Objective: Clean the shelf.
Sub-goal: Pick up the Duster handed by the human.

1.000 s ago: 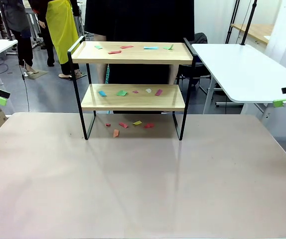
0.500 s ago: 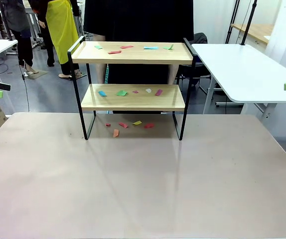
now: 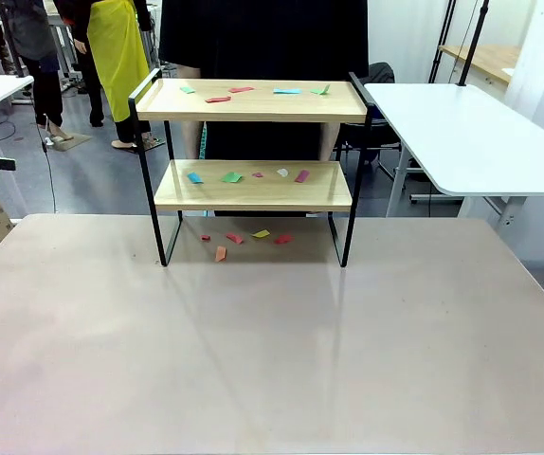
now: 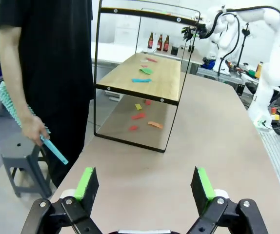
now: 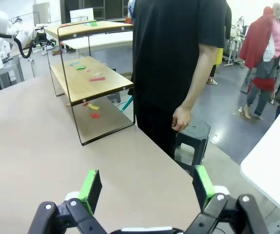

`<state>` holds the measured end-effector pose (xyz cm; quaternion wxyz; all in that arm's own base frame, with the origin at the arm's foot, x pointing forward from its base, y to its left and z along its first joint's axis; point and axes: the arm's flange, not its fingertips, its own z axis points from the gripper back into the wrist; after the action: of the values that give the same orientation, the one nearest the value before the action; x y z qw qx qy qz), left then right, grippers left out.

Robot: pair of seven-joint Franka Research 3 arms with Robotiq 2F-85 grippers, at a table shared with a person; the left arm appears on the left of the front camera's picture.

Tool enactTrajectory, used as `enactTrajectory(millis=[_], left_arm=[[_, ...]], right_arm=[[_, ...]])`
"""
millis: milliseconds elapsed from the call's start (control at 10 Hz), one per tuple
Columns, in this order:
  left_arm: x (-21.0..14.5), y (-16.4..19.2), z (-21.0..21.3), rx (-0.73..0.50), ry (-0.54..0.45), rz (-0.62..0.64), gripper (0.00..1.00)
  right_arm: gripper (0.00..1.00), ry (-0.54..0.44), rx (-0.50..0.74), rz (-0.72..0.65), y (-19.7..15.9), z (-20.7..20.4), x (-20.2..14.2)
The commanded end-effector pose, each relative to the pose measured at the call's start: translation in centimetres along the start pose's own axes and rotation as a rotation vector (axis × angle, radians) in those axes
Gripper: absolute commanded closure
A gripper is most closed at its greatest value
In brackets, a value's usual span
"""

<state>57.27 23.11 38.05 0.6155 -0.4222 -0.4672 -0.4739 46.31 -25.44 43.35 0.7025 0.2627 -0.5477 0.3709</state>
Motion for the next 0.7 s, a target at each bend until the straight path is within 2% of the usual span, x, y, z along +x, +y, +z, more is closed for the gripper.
enactTrajectory(millis=[0, 300, 600], left_arm=[[0.2, 1.0, -0.2, -0.038, -0.041, -0.032, 0.0], [-0.8, 1.8, -0.6, -0.045, -0.055, -0.042, 0.0], [0.4, 0.9, 0.1, -0.008, -0.067, -0.068, 0.0]], right_arm=[[0.0, -0.043, -0.002, 0.032, -0.8, -0.1, 0.2], [0.0, -0.058, 0.001, 0.021, -1.3, -0.3, -0.4], [0.0, -0.077, 0.004, 0.033, -1.3, -0.3, -0.2]])
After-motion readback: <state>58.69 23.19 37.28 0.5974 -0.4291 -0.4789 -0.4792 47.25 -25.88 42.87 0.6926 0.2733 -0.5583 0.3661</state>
